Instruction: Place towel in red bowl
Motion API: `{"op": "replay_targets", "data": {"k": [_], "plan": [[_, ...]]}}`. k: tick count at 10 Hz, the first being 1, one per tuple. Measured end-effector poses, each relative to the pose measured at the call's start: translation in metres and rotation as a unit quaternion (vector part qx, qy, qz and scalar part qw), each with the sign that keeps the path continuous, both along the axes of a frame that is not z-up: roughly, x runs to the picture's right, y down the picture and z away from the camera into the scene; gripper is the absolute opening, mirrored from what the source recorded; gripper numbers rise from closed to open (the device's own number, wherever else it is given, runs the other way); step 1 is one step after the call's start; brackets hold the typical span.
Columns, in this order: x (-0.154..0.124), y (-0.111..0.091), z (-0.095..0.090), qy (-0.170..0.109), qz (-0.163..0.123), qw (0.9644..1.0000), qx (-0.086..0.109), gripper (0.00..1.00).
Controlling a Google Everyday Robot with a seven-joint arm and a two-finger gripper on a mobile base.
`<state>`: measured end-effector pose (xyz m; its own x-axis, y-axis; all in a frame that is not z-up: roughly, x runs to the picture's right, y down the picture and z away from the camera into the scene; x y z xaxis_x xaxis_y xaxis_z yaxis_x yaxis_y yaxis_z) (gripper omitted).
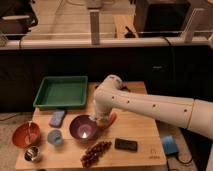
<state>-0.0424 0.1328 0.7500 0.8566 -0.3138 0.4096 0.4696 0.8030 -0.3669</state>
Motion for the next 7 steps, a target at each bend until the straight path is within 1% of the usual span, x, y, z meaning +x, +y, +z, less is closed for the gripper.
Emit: {"op": "replay_targets", "data": {"k": [3, 5, 7], "plan": [[-0.029, 0.007, 0.001, -0.016, -0.006, 0.9998, -0.005, 0.03], [-0.035, 0.01, 0.004, -0.025, -0.005, 0.9997, -0.007, 0.03], [-0.052, 0.013, 0.005, -0.04, -0.008, 0.9991, -0.01, 0.03]]}}
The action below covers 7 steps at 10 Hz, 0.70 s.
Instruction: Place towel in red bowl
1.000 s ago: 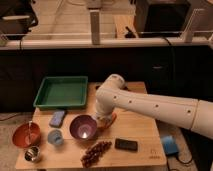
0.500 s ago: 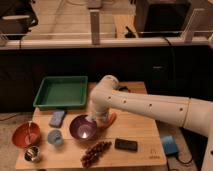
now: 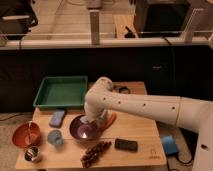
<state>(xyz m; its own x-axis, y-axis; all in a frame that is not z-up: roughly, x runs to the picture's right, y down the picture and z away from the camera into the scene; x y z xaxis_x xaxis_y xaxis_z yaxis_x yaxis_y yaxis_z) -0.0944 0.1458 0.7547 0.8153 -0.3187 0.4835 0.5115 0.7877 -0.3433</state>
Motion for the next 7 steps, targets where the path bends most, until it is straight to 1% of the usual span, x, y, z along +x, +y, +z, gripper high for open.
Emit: {"op": "replay_targets", "data": {"k": [2, 3, 4, 5, 6, 7], "plan": [[-0.004, 0.005, 0.002, -0.008, 0.0, 1.0, -0.005, 0.03], [-0.004, 0.009, 0.003, -0.012, 0.0, 0.9999, -0.008, 0.06], [-0.008, 0.015, 0.004, -0.017, -0.005, 0.9998, -0.014, 0.15], [-0.012, 0.018, 0.004, -0.019, -0.006, 0.9996, -0.018, 0.19], [-0.011, 0.019, 0.005, -0.021, -0.008, 0.9995, -0.021, 0.19], [-0.012, 0.022, 0.002, -0.021, -0.012, 0.9996, -0.014, 0.13]]}}
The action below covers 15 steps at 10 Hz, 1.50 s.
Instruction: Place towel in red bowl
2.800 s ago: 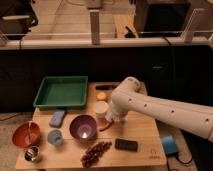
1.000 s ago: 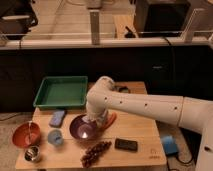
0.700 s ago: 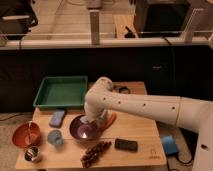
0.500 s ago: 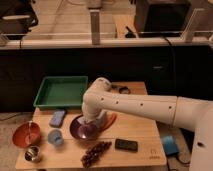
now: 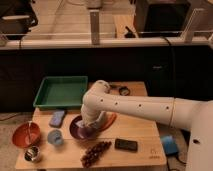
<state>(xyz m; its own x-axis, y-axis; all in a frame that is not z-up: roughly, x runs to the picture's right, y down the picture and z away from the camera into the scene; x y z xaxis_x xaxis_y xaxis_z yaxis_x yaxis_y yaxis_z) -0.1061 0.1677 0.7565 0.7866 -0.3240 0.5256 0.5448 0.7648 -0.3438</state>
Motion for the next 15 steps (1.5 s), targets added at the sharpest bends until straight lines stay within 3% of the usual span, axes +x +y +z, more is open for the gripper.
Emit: {"op": "replay_targets", "data": {"k": [2, 5, 8, 11, 15], "plan": [[-0.003, -0.002, -0.016, -0.002, -0.005, 0.9999, 0.015, 0.01], [-0.01, -0.012, -0.071, -0.017, -0.018, 0.9986, 0.048, 0.0], [-0.032, -0.002, -0.121, -0.053, -0.063, 0.9935, 0.078, 0.0], [-0.064, 0.009, -0.143, -0.085, -0.115, 0.9851, 0.096, 0.0], [-0.107, 0.002, -0.148, -0.104, -0.152, 0.9785, 0.093, 0.0]]}}
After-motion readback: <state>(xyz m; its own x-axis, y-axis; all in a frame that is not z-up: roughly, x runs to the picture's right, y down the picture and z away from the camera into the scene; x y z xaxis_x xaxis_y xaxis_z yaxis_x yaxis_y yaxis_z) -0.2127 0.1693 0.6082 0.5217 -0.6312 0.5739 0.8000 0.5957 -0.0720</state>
